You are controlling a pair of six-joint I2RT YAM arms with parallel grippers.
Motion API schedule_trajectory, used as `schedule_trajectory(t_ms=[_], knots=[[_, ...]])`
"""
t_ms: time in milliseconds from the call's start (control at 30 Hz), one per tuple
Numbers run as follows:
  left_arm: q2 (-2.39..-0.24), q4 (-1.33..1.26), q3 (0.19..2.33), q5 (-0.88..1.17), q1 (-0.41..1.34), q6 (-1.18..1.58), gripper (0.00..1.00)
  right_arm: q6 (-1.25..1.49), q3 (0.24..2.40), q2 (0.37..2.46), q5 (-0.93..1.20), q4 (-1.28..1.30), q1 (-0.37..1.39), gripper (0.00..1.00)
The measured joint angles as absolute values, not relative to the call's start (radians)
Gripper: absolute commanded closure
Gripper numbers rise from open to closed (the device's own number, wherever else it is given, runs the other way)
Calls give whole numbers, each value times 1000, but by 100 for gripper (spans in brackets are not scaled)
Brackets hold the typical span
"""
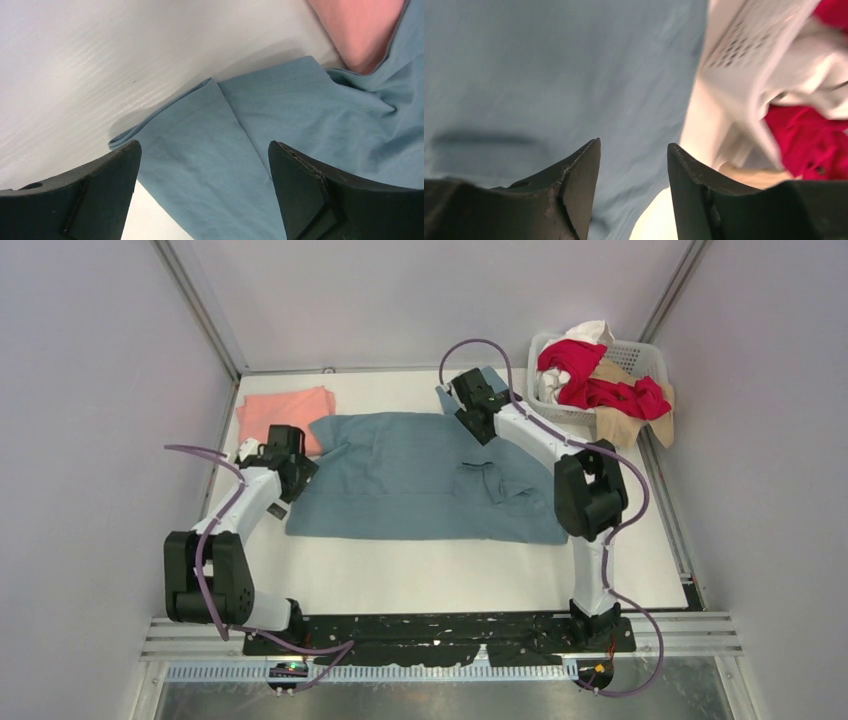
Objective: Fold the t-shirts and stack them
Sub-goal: Fold the flattened tshirt in 1/3 of the way
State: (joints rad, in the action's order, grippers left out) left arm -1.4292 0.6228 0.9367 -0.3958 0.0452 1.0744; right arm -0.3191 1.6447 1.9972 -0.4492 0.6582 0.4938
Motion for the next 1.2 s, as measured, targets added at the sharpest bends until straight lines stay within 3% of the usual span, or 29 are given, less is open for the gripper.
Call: schedule_trajectory(t_ms=[67,100,233,500,667,967,1100,1167,1200], knots=[[-1405,625,937,-390,45,1061,0,-366,1732,2070,-513,603,490,22],[-1389,626,937,-387,45,1056,0,-372,1748,2083,-538,574,489,2],[-1299,607,920,-336,45,1012,0,-303,1642,1990,-538,518,487,5],[-1259,553,855,-178,102,905,0,-19,1115,1430,-209,465,483,4],[-1262,508,788,-121,175,876,0,117,975,1418,-39,432,490,1],[-1297,452,698,-96,191,856,0,181,971,1584,-67,411,496,32],[-1319,448,698,-106,191,855,0,193,994,1645,-97,393,496,52],[-1325,443,698,-113,191,855,0,200,995,1663,-116,386,496,66],[-1328,442,698,-117,191,855,1,201,995,1669,-126,385,496,79]])
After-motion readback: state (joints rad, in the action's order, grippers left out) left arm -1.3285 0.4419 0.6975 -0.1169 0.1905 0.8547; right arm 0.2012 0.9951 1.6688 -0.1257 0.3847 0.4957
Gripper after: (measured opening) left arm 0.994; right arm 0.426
